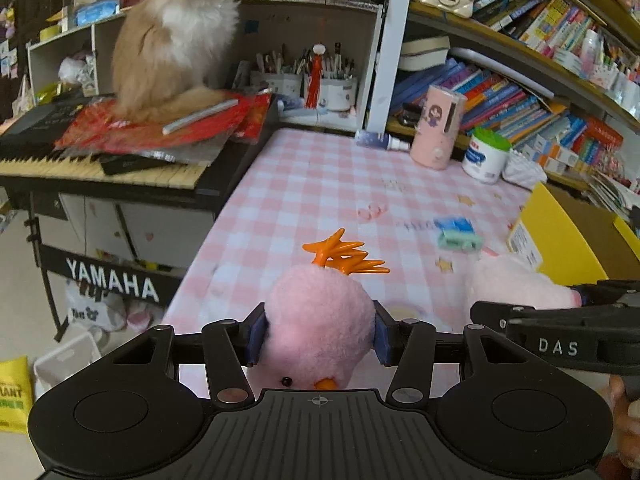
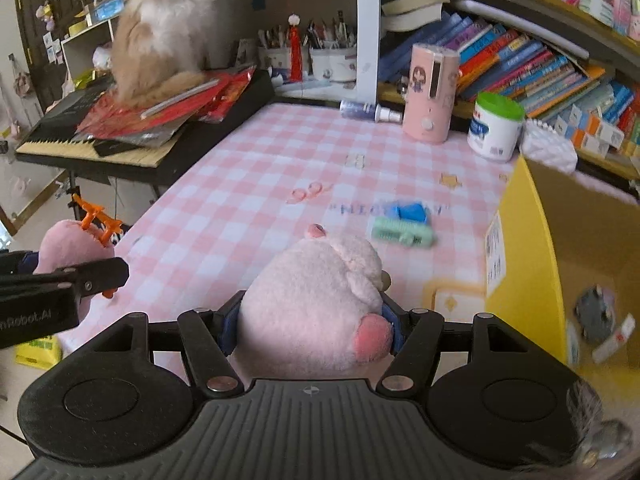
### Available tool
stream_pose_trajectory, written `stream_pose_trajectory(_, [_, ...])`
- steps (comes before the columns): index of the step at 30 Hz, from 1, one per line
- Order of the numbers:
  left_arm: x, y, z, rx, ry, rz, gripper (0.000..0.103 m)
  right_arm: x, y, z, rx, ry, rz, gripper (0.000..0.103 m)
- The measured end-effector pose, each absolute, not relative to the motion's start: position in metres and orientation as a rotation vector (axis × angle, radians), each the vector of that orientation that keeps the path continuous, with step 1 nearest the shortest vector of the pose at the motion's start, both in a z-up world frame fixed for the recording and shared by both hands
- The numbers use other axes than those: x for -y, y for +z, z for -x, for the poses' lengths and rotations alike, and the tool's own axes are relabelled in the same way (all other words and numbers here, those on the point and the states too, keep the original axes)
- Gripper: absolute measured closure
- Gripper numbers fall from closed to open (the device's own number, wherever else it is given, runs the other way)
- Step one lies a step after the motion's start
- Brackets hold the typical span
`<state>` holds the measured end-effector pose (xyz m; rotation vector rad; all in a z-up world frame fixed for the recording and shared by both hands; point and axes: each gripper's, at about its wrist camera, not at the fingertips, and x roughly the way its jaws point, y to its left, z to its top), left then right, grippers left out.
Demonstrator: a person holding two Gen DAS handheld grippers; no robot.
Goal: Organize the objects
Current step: 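Carry the plush chick and plush pig with both tools toward the yellow box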
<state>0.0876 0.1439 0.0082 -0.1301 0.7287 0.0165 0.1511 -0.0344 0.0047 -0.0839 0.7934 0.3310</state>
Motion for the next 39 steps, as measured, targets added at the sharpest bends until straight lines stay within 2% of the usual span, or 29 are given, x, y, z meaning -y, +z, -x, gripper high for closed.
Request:
stream_pose_trajectory(18, [-0.118, 0.004, 0.014, -0.748, -0.087, 0.106, 0.053, 0.055, -0.004, -0.03, -0.838, 0.281, 0.039, 0.04])
stream_pose_trajectory(39, [-0.02, -0.006, 0.028, -0.81, -0.37, -0.012, 0.053, 0.149, -0.018, 0.046, -0.918, 0.037, -0.091, 0.04])
